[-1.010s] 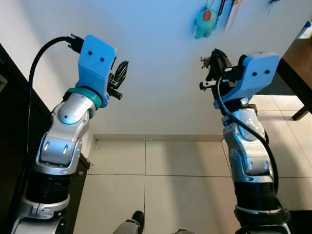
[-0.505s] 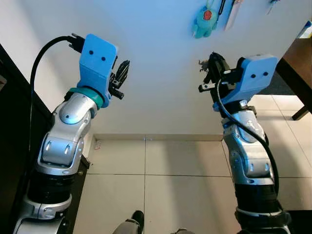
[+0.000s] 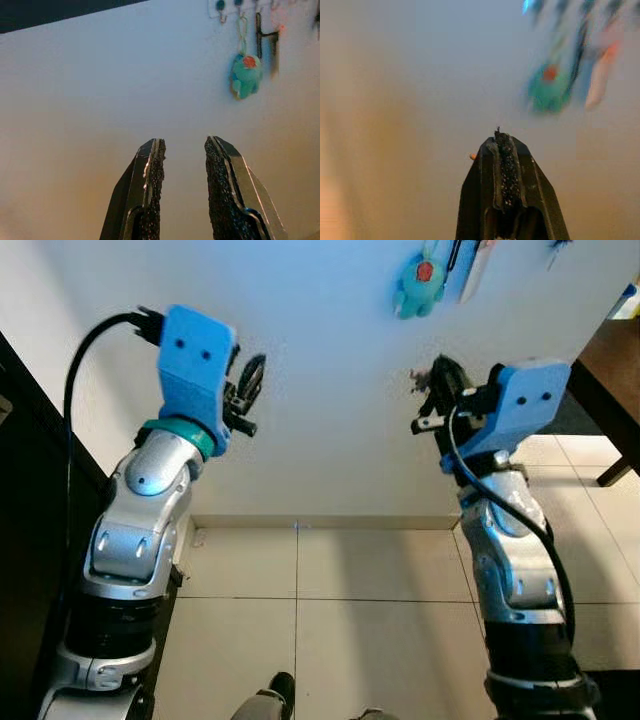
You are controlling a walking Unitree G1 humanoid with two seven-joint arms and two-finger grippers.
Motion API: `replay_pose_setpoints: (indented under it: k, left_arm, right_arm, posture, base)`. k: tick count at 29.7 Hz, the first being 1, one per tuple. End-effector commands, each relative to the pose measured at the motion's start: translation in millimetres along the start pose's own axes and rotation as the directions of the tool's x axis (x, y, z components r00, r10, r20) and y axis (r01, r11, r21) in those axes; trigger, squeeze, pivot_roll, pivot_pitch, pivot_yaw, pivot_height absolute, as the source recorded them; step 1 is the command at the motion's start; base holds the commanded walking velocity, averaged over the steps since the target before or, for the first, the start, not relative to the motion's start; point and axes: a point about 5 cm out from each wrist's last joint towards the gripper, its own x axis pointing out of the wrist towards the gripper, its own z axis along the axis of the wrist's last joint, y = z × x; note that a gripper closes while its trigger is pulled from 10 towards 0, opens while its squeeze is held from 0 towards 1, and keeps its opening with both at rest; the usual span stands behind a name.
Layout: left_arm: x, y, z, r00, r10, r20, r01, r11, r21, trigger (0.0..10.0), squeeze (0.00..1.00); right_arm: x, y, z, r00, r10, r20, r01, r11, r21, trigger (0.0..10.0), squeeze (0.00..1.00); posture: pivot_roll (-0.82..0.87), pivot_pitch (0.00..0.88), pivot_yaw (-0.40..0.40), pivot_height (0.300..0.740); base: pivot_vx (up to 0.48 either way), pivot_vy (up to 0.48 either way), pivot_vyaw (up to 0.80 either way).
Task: Hang keys on a hook
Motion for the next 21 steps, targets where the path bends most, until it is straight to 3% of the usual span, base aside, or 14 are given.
replay_pose_setpoints:
  k: [1, 6, 11, 21]
  left_arm:
    - [-4.6, 7.3, -6, 1.000, 0.023, -0.014, -0.023, 1.000, -0.002, 10.0, 0.00]
    - [-3.3, 8.9, -6, 1.000, 0.015, -0.013, -0.015, 1.000, -0.004, 10.0, 0.00]
    - [4.2, 10.3, 0, 1.000, 0.005, 0.009, -0.005, 1.000, -0.002, 10.0, 0.00]
    - [5.7, 4.8, 1, 0.999, -0.023, 0.023, 0.024, 0.999, -0.023, 10.0, 0.00]
  right_arm:
    - [-5.6, 4.4, 1, 0.997, 0.073, -0.006, -0.073, 0.997, 0.006, 10.0, 0.00]
    - [-5.7, 4.2, 5, 0.997, 0.076, 0.013, -0.076, 0.997, 0.006, 10.0, 0.00]
    - [-3.8, -0.5, 8, 0.999, 0.006, 0.040, -0.007, 1.000, 0.024, 10.0, 0.00]
    - [-7.0, 7.8, 6, 0.999, 0.015, 0.036, -0.018, 0.998, 0.064, 10.0, 0.00]
  posture:
    - [-0.07, 0.038, 0.124, 0.740]
    - [-0.08, 0.025, 0.133, 0.740]
    - [-0.08, 0.017, 0.141, 0.740]
    - [-0.07, 0.017, 0.152, 0.740]
  base:
    - [0.000, 0.000, 0.00]
    - [0.000, 0.000, 0.00]
    - [0.000, 0.000, 0.00]
    - [0.000, 0.000, 0.00]
